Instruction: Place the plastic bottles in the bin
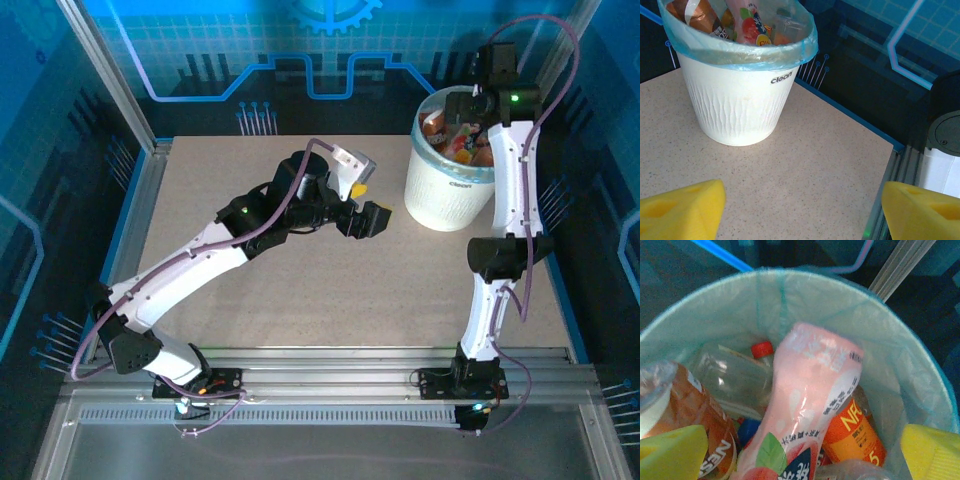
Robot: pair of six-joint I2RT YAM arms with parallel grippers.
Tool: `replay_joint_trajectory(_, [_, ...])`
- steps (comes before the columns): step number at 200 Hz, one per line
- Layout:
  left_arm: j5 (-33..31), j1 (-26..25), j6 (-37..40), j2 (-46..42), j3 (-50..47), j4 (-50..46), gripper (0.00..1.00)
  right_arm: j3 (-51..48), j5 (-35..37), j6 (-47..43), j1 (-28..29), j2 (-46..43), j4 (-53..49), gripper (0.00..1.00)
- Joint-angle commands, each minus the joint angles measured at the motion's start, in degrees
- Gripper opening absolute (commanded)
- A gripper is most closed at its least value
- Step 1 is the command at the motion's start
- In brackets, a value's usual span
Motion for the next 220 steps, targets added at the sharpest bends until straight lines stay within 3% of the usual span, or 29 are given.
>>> replay_joint_trajectory(1, [1.1, -0.1, -1.8, 0.2, -0.3, 0.3, 0.83, 1.5, 0.4, 0.9, -1.1, -2.4, 3.8, 0.98])
replay_joint_trajectory(21, [0.9, -0.1, -1.9, 0.2, -1.2, 0.8, 0.83, -0.5, -2.6, 0.5, -1.2, -2.3, 5.3, 0.88])
replay_joint_trajectory(53, [1.1, -0.1, -2.1, 1.2, -1.5, 0.7, 0.83, -5.8, -4.6, 0.1, -1.8, 0.0, 6.8, 0.60])
replay_joint_trajectory(90, [0.8, -0.1, -2.1, 1.3, -2.5, 1.2, 0.83, -12.6, -6.1, 1.6, -2.7, 1.7, 4.5, 0.47])
replay_joint_trajectory(124, [1.1, -0.1, -2.6, 1.2, -2.9, 1.0, 0.83, -21.1, -6.8, 2.2, -2.7, -2.1, 8.0, 0.45])
replay_joint_trajectory(155, [0.7, -0.1, -2.6, 0.4, -3.3, 1.2, 0.83, -18.7, -7.0, 2.1, -2.8, -1.9, 6.8, 0.48])
replay_joint_trajectory(192, [-3.1, 0.0, -0.7, -1.7, -3.0, 0.8, 0.84, -9.3, -8.5, 2.7, -2.5, -2.5, 4.1, 0.77])
replay_joint_trajectory(220, [-11.3, 0.4, 0.3, -6.9, -5.3, 1.1, 0.85, -5.8, -8.6, 4.6, -2.0, -7.8, 3.9, 0.87])
